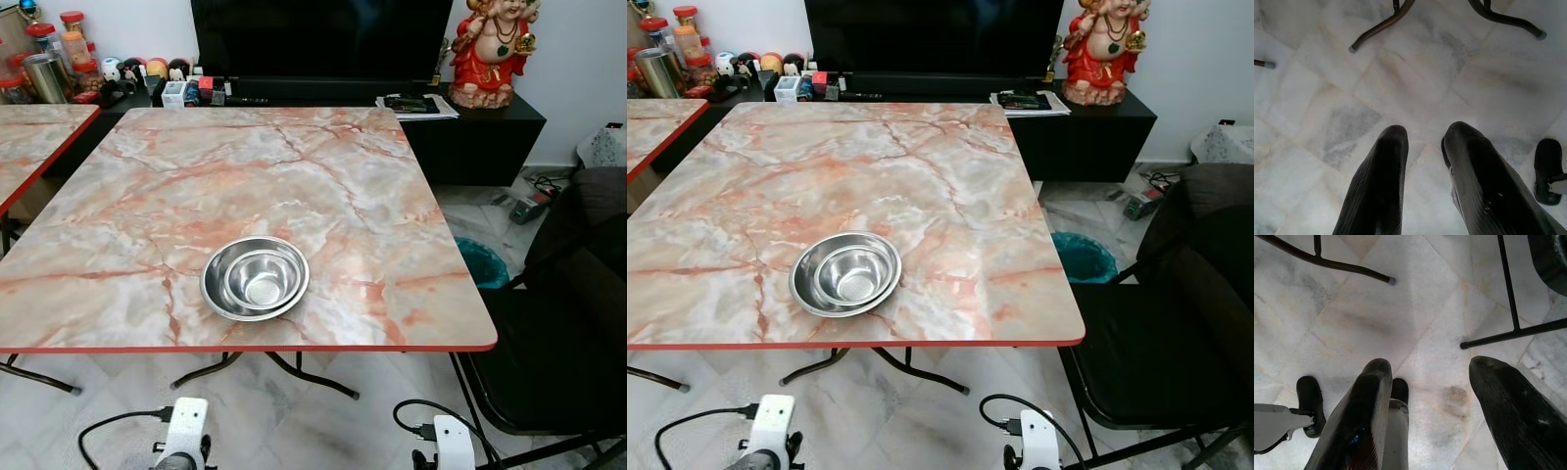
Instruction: Setting the table
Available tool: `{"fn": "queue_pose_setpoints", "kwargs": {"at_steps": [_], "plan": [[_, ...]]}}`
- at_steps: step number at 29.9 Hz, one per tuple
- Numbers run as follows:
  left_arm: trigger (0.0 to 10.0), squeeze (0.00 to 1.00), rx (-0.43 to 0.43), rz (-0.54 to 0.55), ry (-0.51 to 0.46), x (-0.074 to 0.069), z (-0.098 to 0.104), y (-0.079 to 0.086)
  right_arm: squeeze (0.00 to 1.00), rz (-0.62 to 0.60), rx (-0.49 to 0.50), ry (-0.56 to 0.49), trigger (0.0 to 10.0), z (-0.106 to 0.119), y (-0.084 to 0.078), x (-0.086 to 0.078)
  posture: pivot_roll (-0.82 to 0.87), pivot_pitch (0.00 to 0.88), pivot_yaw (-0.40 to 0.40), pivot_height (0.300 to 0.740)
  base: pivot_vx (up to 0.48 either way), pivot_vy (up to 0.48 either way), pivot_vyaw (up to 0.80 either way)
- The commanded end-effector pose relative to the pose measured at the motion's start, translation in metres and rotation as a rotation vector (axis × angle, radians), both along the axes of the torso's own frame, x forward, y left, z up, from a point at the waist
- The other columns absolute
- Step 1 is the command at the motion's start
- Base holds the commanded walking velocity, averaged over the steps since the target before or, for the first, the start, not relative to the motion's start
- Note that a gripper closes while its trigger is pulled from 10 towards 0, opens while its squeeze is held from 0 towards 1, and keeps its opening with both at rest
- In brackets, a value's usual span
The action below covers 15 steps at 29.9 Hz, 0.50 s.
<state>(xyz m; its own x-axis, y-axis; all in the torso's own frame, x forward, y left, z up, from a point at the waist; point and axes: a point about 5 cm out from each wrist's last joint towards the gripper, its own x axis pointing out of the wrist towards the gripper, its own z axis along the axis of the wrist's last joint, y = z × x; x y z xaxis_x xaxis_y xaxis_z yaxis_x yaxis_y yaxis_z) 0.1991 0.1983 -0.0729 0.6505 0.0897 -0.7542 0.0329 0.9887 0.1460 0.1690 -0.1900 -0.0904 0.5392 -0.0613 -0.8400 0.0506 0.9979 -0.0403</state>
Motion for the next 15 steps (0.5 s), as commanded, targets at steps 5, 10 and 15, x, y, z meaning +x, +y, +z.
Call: {"fn": "queue_pose_setpoints", "kwargs": {"at_steps": [5,10,15], "plan": [[10.0,0.00,-0.027,0.013,0.082,-0.015,-0.009,0.000,0.00,-0.030,0.011,-0.001,10.0,-0.001,-0.002,-0.002,-0.02,0.000,0.016,0.740,0.000,0.000,0.00],[10.0,0.00,-0.029,0.037,0.096,-0.020,-0.011,0.003,0.00,-0.031,0.006,0.000,10.0,-0.001,-0.004,-0.004,-0.02,0.000,0.014,0.740,0.000,0.211,0.00],[10.0,0.00,-0.024,0.059,0.095,-0.021,-0.011,0.006,0.00,-0.026,0.004,0.001,10.0,-0.001,-0.004,-0.005,-0.02,0.000,0.013,0.740,0.000,0.480,0.00]]}}
